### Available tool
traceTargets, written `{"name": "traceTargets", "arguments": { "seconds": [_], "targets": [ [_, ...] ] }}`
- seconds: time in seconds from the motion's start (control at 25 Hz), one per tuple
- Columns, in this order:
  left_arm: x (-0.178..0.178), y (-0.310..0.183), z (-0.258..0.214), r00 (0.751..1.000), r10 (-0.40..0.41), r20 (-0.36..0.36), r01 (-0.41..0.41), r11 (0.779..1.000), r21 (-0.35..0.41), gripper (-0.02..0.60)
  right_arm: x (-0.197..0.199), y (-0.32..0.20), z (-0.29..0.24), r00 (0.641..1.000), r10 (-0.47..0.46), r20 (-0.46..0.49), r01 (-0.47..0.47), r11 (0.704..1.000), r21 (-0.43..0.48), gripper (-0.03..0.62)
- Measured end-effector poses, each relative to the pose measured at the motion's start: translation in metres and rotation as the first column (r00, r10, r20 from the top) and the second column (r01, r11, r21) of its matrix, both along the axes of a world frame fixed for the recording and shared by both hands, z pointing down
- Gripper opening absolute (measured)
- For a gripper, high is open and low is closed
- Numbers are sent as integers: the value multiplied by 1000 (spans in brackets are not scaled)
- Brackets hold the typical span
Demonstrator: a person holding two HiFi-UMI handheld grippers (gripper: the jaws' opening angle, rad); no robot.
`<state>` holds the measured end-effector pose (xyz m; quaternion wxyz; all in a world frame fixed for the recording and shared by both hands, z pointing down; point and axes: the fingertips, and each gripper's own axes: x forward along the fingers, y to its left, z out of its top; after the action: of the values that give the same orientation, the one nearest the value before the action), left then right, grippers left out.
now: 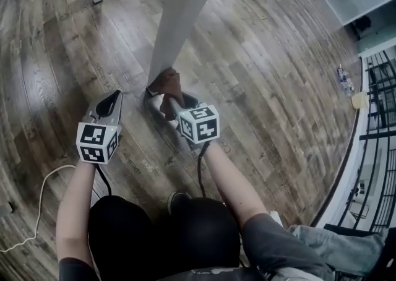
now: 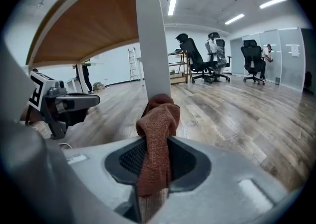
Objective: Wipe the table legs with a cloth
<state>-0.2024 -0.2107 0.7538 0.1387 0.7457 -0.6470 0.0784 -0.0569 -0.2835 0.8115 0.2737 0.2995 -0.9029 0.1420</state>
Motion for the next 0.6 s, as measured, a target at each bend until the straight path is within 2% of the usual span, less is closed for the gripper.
{"name": "traceTargets", "arguments": {
  "seconds": [0.2,0.32,0.48,0.6],
  "targets": [
    [9,2,30,999,30,14,-30,999,-41,20,3,-1,60,995,-3,-96,-3,998,-62,95],
    [16,8,42,999,41,-6,-41,997,-65,20,6,3,83,988,-31,-152,17,996,-93,95],
    [22,9,49,998,66,0,-66,995,-78,20,8,1,92,988,-24,-154,5,993,-120,95],
    [9,7,37,999,34,-19,-36,998,-56,20,12,-2,84,982,-30,-185,13,995,-95,95]
  ]
}}
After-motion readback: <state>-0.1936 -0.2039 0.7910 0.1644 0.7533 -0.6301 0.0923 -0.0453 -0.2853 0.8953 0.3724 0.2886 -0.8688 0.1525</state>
